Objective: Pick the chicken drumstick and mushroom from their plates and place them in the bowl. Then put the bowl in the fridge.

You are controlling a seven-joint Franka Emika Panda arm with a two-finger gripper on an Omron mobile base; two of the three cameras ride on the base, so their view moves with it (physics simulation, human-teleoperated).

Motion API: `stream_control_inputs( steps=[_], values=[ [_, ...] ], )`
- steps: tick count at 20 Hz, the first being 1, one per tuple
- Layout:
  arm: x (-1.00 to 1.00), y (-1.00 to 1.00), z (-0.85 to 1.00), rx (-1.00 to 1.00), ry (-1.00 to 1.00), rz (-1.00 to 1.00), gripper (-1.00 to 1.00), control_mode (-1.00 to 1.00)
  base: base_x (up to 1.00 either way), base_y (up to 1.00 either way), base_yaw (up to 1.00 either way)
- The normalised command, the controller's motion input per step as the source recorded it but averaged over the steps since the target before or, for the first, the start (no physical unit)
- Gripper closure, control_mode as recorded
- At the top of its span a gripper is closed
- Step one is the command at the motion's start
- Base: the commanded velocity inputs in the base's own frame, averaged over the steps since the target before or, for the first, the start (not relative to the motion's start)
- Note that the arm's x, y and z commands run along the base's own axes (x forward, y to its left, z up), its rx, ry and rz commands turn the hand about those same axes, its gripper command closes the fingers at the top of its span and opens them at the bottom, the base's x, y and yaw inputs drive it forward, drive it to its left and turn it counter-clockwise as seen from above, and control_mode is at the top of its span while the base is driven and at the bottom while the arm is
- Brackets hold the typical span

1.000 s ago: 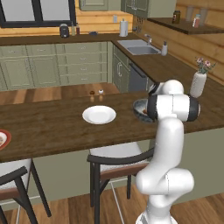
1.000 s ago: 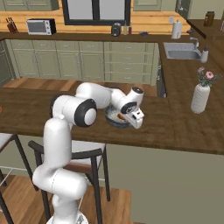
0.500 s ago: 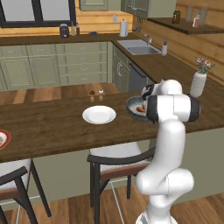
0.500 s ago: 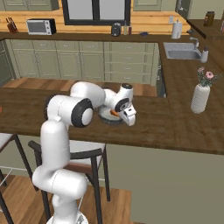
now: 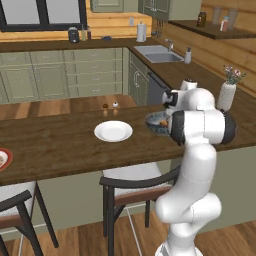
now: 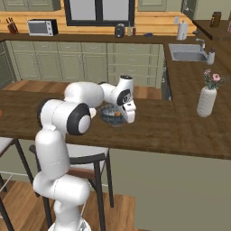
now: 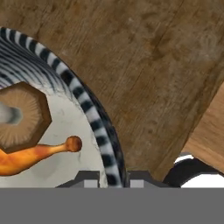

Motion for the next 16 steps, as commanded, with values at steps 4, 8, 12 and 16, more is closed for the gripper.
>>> stream_control_inputs(
  steps=[4,8,12,16],
  values=[
    [-0.48,0.00,0.43,0.00,0.00,-0.12,1.00,-1.00,0.00,0.00,0.00],
    [-0.60,0.00,0.41,0.00,-0.03,-0.10,1.00,-1.00,0.00,0.00,0.00],
    [-0.58,0.01,0.46,0.00,-0.09,-0.08,1.00,-1.00,0.00,0.00,0.00],
    [-0.63,0.19,0.47,0.01,-0.13,-0.05,1.00,-1.00,0.00,0.00,0.00]
  ],
)
